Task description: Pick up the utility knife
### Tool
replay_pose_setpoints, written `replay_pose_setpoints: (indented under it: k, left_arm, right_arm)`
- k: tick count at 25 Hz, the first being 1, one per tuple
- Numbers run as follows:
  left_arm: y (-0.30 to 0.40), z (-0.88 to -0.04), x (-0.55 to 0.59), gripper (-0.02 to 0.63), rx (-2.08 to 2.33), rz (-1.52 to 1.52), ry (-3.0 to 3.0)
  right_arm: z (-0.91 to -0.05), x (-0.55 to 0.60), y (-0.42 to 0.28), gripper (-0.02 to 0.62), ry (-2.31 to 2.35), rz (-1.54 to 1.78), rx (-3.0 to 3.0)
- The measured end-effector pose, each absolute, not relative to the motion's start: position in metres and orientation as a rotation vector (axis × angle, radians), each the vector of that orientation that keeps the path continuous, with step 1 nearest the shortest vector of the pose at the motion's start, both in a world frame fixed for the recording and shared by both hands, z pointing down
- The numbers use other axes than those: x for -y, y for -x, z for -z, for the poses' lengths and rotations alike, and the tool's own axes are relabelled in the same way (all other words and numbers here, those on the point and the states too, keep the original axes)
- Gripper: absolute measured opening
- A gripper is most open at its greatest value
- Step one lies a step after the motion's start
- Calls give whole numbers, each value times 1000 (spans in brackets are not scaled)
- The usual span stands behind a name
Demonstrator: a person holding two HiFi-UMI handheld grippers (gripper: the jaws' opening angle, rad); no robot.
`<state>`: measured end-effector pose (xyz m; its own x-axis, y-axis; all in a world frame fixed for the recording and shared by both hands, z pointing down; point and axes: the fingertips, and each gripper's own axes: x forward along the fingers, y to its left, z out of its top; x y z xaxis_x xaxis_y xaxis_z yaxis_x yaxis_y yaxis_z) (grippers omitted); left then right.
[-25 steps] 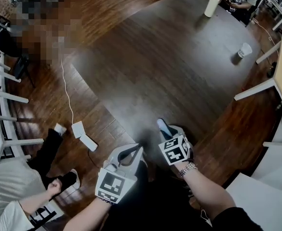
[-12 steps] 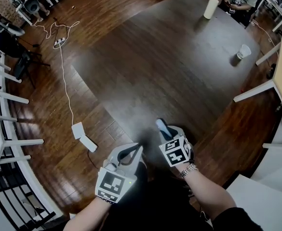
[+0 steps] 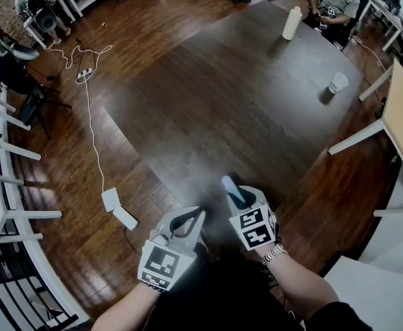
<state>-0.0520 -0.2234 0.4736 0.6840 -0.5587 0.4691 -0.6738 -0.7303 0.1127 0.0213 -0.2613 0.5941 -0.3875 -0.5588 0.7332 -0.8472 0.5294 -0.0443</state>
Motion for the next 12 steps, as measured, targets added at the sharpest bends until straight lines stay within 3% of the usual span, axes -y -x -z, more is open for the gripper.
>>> replay_pose_setpoints:
  k: [12]
  left_arm:
    - [41, -447, 229, 17, 974, -552, -2696]
  right_arm:
    - [-508, 274, -33, 110, -1274, -450, 2211]
